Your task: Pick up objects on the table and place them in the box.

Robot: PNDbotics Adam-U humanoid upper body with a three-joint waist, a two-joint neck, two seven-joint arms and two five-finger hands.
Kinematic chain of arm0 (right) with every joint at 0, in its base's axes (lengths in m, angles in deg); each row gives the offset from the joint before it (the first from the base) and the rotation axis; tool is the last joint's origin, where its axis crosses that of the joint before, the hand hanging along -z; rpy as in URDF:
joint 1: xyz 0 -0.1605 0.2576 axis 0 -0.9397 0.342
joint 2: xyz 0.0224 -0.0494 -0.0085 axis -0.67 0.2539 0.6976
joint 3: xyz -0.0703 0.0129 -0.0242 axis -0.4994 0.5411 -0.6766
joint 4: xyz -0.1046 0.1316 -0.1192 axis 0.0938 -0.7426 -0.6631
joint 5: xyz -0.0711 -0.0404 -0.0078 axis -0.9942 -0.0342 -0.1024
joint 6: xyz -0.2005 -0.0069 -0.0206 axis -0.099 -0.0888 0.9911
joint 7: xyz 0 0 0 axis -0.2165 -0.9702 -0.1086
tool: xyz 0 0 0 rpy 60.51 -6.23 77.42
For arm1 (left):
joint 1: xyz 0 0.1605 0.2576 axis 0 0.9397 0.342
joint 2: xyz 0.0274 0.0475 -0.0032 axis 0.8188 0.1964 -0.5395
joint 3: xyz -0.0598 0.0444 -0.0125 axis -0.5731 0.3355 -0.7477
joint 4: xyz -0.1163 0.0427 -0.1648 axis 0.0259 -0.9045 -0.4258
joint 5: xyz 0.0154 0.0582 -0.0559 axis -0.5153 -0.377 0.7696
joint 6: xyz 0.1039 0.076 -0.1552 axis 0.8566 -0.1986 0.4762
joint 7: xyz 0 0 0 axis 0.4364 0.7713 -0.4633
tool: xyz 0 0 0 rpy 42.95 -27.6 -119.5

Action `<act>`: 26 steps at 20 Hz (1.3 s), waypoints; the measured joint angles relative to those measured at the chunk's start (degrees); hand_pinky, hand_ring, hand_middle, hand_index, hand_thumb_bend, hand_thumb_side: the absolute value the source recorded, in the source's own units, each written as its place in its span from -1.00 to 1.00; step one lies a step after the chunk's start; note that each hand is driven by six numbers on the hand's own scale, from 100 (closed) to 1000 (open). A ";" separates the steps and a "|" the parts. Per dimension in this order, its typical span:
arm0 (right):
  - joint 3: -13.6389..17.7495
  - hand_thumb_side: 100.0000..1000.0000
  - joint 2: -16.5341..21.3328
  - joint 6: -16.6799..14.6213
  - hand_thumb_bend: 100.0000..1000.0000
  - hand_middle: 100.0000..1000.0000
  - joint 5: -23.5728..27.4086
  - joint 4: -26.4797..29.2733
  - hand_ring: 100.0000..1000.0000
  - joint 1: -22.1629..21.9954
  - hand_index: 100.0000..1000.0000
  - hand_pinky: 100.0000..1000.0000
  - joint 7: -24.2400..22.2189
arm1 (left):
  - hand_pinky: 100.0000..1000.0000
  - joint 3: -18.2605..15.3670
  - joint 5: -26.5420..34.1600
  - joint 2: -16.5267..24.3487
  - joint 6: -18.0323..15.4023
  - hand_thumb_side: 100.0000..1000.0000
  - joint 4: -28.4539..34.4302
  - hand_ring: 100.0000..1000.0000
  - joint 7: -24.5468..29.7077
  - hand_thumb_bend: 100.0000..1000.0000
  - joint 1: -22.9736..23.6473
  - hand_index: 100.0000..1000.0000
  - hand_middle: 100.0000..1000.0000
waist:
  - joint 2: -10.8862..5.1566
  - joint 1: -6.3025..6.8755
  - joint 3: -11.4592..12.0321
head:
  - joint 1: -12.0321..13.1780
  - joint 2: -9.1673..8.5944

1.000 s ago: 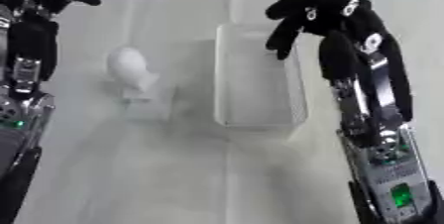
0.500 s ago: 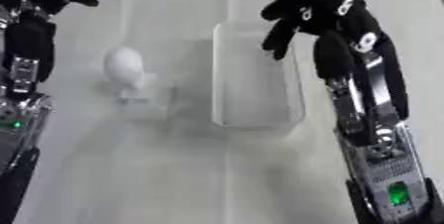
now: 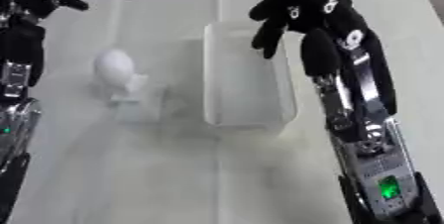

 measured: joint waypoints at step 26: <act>0.01 0.66 0.00 0.00 -1.00 0.18 0.02 0.00 -0.14 -0.03 0.72 -0.46 0.00 | 0.14 -0.33 0.00 0.00 0.07 0.46 0.00 0.44 -0.08 -0.55 0.41 0.81 0.73 | -0.32 -0.23 -0.16 | -1.48 0.00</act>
